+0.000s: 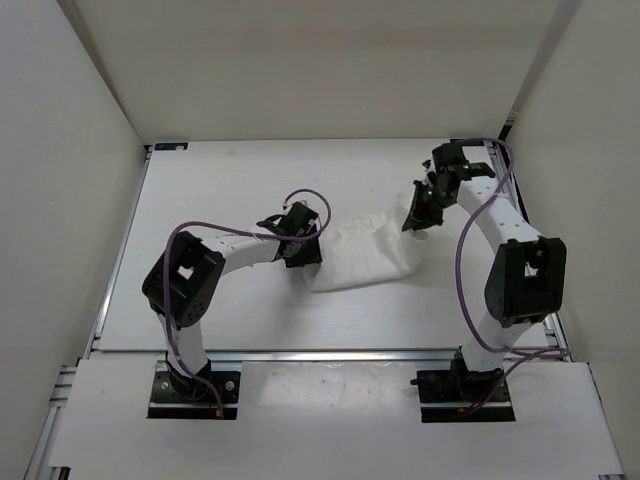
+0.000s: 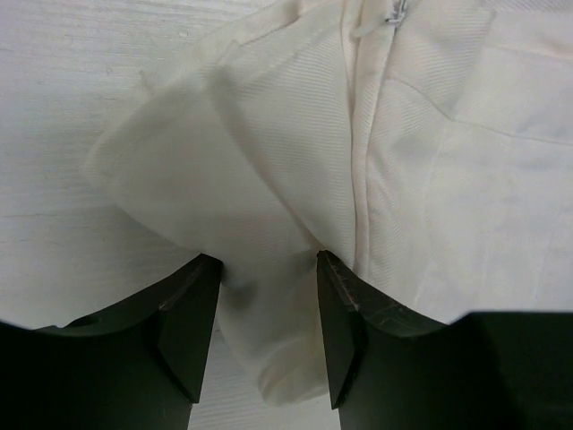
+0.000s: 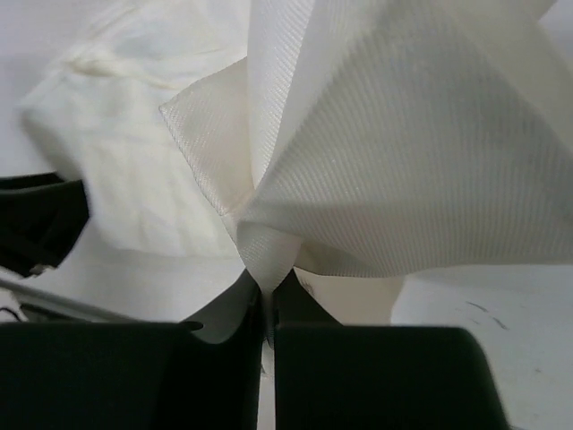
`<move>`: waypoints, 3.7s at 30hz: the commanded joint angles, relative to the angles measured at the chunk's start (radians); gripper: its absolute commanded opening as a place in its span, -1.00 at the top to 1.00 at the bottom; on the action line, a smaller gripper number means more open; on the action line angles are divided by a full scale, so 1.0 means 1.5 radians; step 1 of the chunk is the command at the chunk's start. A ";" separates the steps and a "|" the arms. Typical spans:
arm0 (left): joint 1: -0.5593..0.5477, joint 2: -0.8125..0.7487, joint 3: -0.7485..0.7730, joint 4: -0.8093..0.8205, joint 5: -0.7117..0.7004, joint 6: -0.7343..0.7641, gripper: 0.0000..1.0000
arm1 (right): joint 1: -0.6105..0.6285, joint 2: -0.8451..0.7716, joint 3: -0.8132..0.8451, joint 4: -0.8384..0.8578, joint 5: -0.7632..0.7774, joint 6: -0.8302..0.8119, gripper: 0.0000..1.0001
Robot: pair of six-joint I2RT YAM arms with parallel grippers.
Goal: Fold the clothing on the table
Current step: Fold the skirt
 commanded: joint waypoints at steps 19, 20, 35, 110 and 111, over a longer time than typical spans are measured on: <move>0.007 -0.032 -0.047 -0.046 -0.008 -0.012 -0.16 | 0.219 0.182 0.054 0.244 -0.390 0.184 1.00; 0.008 -0.034 -0.050 -0.044 -0.010 -0.012 -0.15 | 0.223 0.186 0.054 0.243 -0.399 0.185 0.99; 0.015 -0.035 -0.053 -0.053 -0.017 -0.009 -0.16 | 0.243 0.284 0.040 0.329 -0.545 0.235 0.14; 0.339 -0.452 -0.229 -0.239 0.133 0.158 -0.31 | -0.157 -0.105 -0.284 0.279 -0.382 0.084 0.17; 0.345 -0.458 -0.256 -0.227 0.161 0.154 -0.32 | -0.156 -0.105 -0.283 0.276 -0.380 0.085 0.15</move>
